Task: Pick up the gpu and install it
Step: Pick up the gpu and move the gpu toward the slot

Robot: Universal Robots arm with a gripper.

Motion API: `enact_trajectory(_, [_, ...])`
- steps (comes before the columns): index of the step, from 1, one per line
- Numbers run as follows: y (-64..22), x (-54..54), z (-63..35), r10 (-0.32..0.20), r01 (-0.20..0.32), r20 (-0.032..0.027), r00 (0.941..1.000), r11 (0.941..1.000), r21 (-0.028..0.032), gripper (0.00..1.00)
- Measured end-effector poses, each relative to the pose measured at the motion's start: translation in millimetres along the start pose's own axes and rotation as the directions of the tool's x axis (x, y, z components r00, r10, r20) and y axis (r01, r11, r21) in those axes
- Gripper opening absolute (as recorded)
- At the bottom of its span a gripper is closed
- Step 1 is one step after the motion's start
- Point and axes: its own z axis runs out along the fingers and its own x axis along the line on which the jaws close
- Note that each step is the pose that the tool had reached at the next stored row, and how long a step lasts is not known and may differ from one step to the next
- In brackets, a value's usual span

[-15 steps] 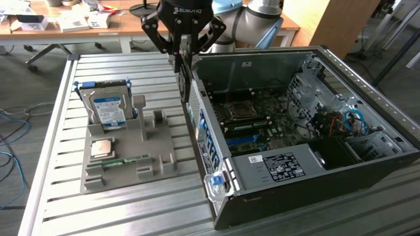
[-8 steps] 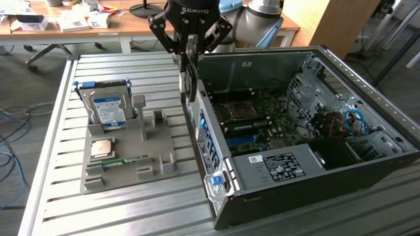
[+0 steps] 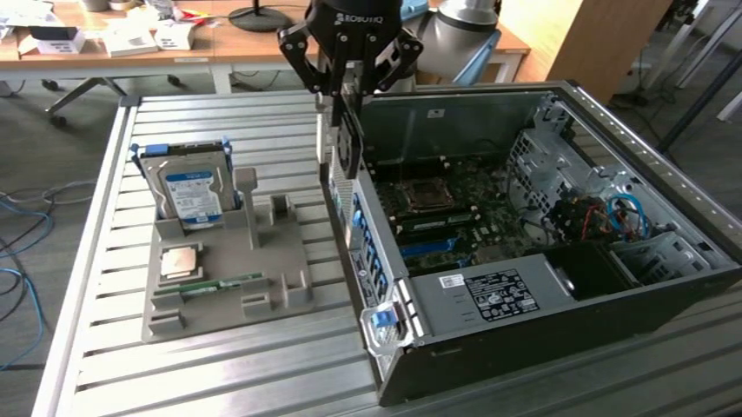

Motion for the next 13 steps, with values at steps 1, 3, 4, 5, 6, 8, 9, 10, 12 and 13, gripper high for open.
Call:
enact_trajectory(1, [0.0, -1.5, 0.0, 0.0, 0.0, 0.0, 1.0, 1.0, 0.0, 0.26])
enact_trajectory(3, [0.0, -4.7, -0.2, 0.0, 0.0, 0.0, 1.0, 1.0, 0.0, 0.26])
enact_trajectory(4, [0.1, -6.2, -0.2, 0.0, 0.0, 0.0, 1.0, 1.0, 0.0, 0.26])
enact_trajectory(5, [0.1, -7.7, -0.2, 0.0, 0.0, 0.0, 1.0, 1.0, 0.0, 0.26])
enact_trajectory(6, [0.1, -9.3, -0.3, 0.0, 0.0, 0.0, 1.0, 1.0, -0.0001, 0.26])
enact_trajectory(8, [0.1, -12.8, -0.4, 0.0, 0.0, 0.0, 1.0, 1.0, -0.0001, 0.26])
enact_trajectory(9, [0.1, -14.6, -0.4, 0.0, 0.0, 0.0, 1.0, 1.0, -0.0002, 0.26])
enact_trajectory(10, [0.1, -16.5, -0.5, 0.0, 0.0, 0.0, 1.0, 1.0, -0.0002, 0.26])
enact_trajectory(12, [0.1, -20.6, -0.6, 0.0, 0.0, 0.0, 1.0, 1.0, -0.0003, 0.26])
enact_trajectory(13, [0.1, -22.5, -0.7, 0.0, 0.0, 0.0, 1.0, 1.0, -0.0003, 0.26])
